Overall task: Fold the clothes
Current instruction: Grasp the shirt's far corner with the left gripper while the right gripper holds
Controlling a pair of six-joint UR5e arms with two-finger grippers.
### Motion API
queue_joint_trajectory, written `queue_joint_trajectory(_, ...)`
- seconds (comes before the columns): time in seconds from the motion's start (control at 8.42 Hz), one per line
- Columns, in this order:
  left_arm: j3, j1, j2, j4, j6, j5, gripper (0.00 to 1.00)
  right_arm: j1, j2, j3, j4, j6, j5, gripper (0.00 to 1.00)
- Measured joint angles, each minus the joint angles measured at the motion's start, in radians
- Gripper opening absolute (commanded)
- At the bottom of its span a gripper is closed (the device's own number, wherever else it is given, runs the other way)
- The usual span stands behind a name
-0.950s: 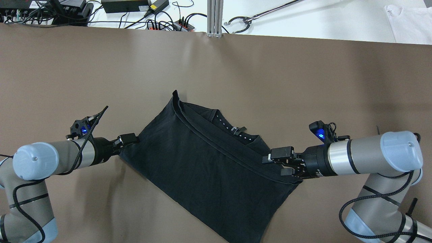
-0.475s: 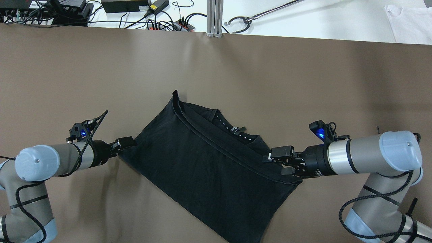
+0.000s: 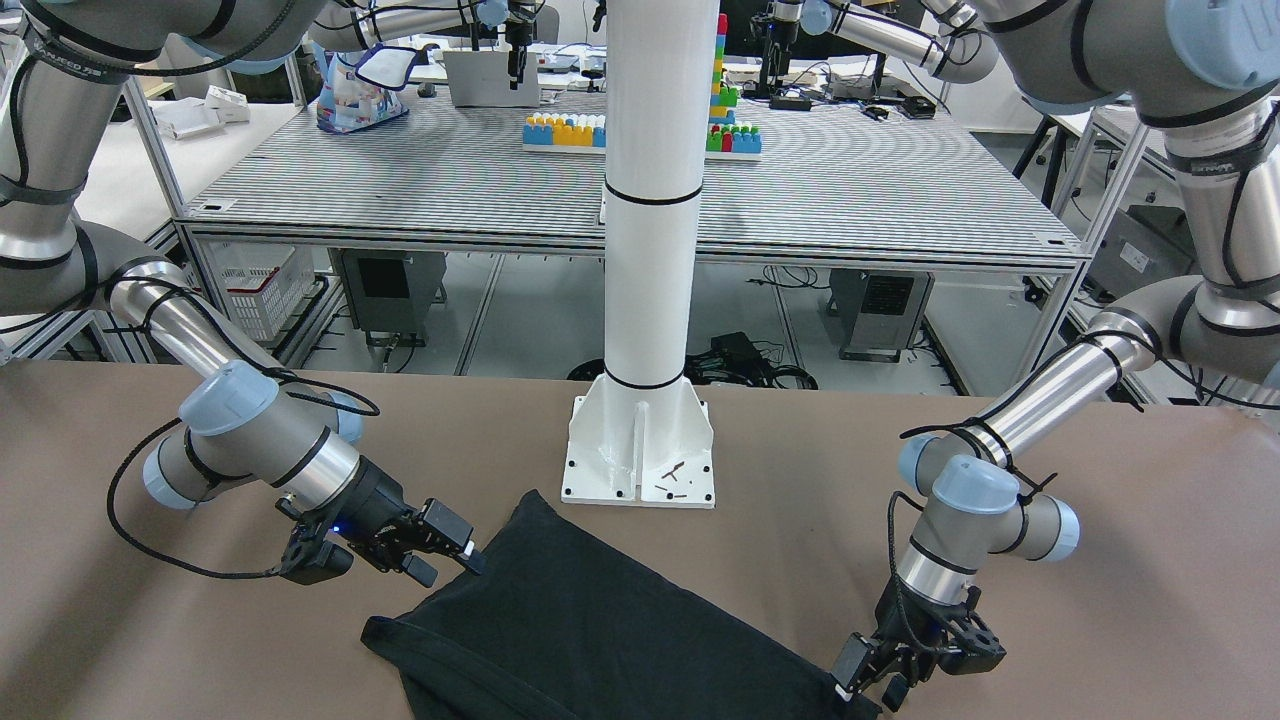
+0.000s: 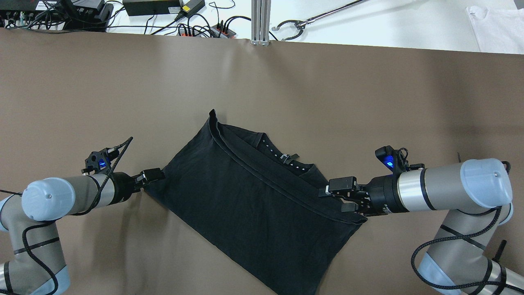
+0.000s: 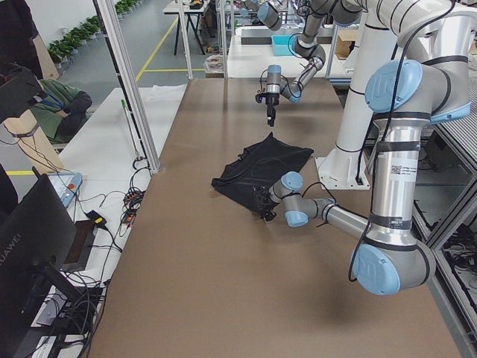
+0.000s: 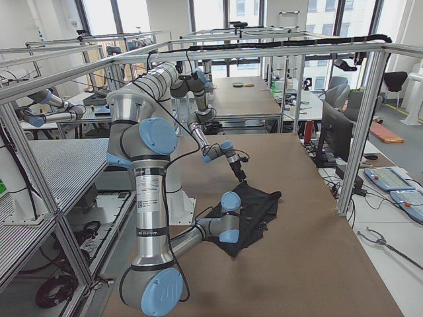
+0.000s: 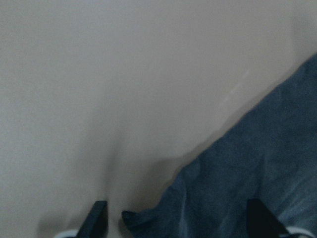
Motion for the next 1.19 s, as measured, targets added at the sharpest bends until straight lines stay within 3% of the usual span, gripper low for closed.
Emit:
queue_joint_trajectory(0.24, -0.001, 0.001, -0.001, 0.000, 0.010, 0.002, 0.03, 0.000, 0.000, 0.001, 0.000, 0.000, 0.000, 0.95)
queue_joint_trajectory(1.19, -0.060, 0.007, -0.009, 0.009, 0.008, -0.003, 0.00, 0.007, 0.000, 0.002, 0.000, 0.000, -0.001, 0.95)
